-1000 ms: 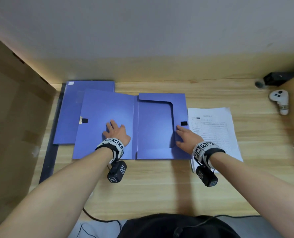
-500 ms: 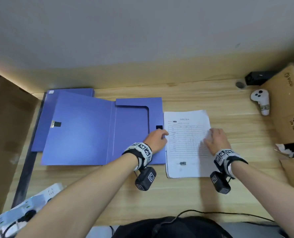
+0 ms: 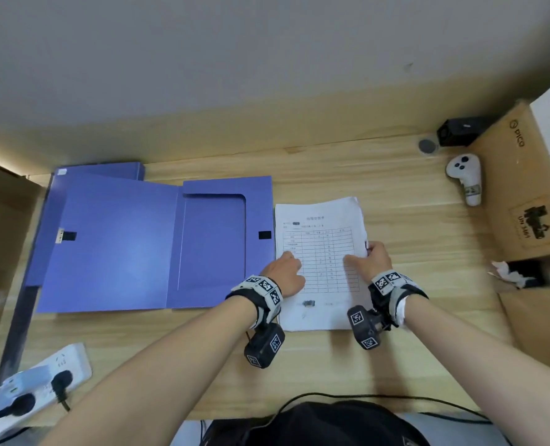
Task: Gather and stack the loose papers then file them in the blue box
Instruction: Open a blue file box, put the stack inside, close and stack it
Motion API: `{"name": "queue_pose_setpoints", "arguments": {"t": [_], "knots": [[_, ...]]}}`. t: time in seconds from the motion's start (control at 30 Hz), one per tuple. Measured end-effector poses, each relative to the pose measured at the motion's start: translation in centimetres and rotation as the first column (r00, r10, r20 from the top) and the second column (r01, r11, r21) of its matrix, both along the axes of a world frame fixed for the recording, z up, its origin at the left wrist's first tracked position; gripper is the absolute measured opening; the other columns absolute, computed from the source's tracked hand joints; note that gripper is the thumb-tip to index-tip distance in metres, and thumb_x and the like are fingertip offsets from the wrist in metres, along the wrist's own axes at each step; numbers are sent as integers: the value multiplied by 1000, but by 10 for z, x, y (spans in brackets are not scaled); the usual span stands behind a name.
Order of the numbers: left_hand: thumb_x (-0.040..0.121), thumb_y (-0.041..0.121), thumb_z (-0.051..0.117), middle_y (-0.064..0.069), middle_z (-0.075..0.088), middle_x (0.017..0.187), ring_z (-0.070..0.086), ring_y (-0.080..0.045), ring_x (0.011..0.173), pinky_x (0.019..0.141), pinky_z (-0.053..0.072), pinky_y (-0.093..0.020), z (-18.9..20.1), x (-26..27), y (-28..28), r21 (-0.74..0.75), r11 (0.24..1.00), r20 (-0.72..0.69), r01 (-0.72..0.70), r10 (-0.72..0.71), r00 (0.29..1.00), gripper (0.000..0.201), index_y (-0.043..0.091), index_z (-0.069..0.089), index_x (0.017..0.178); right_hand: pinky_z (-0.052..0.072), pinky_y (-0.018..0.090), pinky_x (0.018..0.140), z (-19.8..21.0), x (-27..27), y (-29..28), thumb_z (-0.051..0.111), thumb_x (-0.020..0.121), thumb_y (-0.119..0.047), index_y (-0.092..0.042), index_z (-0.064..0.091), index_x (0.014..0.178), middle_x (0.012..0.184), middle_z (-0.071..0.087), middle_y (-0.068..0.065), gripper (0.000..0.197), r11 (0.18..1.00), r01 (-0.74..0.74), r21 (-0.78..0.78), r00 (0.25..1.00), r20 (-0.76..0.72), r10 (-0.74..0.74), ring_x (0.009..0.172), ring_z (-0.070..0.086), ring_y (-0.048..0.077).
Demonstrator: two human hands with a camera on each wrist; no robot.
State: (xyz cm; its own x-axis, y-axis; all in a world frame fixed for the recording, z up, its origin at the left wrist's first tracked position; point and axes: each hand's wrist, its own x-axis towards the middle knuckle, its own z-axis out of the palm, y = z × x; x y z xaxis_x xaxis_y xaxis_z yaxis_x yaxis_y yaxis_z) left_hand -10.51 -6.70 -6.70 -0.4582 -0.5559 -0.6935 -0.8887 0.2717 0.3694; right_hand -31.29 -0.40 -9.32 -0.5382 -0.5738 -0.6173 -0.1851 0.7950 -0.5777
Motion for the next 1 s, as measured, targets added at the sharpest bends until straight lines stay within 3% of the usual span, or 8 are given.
{"name": "queue_pose_setpoints", "arguments": {"t": [0.17, 0.3, 0.57, 0.67, 0.73, 0.8, 0.9, 1.0], "knots": [[90, 17, 44, -7, 50, 123, 56, -28, 98, 84, 46, -37, 6, -1, -3, 57, 997, -28, -61, 62, 998, 11, 11, 51, 83, 55, 38, 84, 6, -9, -3, 76, 77, -14, -9, 67, 103, 103, 71, 9, 27, 996, -84, 32, 996, 40, 82, 93, 67, 28], [96, 17, 47, -6, 54, 141, 50, -26, 129, 107, 42, -38, 15, 12, -6, 155, 946, -141, -286, 307, 941, 37, 12, 58, 130, 49, 24, 65, 23, -10, -5, 78, 77, -11, -8, 68, 96, 93, 71, 7, 22, 994, -102, -47, 995, 20, 103, 80, 65, 22], [91, 22, 51, -3, 60, 103, 58, -26, 98, 88, 46, -35, 53, 52, -37, 161, 853, -238, -497, 522, 819, 11, 20, 59, 99, 56, 37, 80, 80, -1, -31, 78, 77, 0, -12, 64, 84, 96, 71, 14, 19, 969, 31, -247, 992, 123, -1, 84, 68, 30], [94, 38, 53, -11, 54, 133, 52, -32, 125, 104, 43, -41, 59, 70, -50, 132, 801, -230, -584, 597, 768, 57, 9, 38, 141, 54, 35, 79, 97, 17, -47, 77, 78, 0, -7, 65, 97, 98, 70, 14, 24, 954, 50, -294, 984, 177, 4, 82, 66, 26], [90, 52, 54, -13, 40, 151, 40, -33, 139, 112, 35, -46, 61, 83, -55, 164, 738, -239, -654, 673, 700, 87, 4, 19, 153, 56, 35, 79, 102, 32, -58, 78, 77, -2, -6, 66, 103, 98, 72, 12, 29, 949, 62, -310, 980, 200, 1, 82, 68, 25], [77, 63, 59, -13, 45, 148, 46, -31, 134, 111, 38, -48, 59, 101, -60, 238, 650, -292, -722, 756, 585, 94, 4, 35, 146, 58, 40, 82, 99, 50, -68, 80, 75, -5, -7, 67, 105, 98, 74, 11, 32, 947, 72, -313, 973, 230, 2, 86, 71, 27], [78, 48, 70, -10, 67, 120, 66, -25, 106, 99, 50, -46, 58, 134, -61, 435, 466, -389, -770, 869, 306, 52, 7, 63, 110, 58, 48, 86, 93, 84, -82, 82, 73, -5, -8, 67, 108, 99, 75, 11, 38, 949, 75, -307, 957, 291, 18, 89, 72, 30], [90, 18, 68, -14, 71, 114, 69, -28, 104, 90, 55, -39, 59, 170, -57, 590, 333, -377, -736, 919, 114, 24, 6, 68, 110, 58, 49, 85, 83, 120, -95, 81, 73, -3, -8, 67, 108, 101, 75, 12, 38, 949, 73, -307, 946, 323, 32, 89, 73, 30]]}}
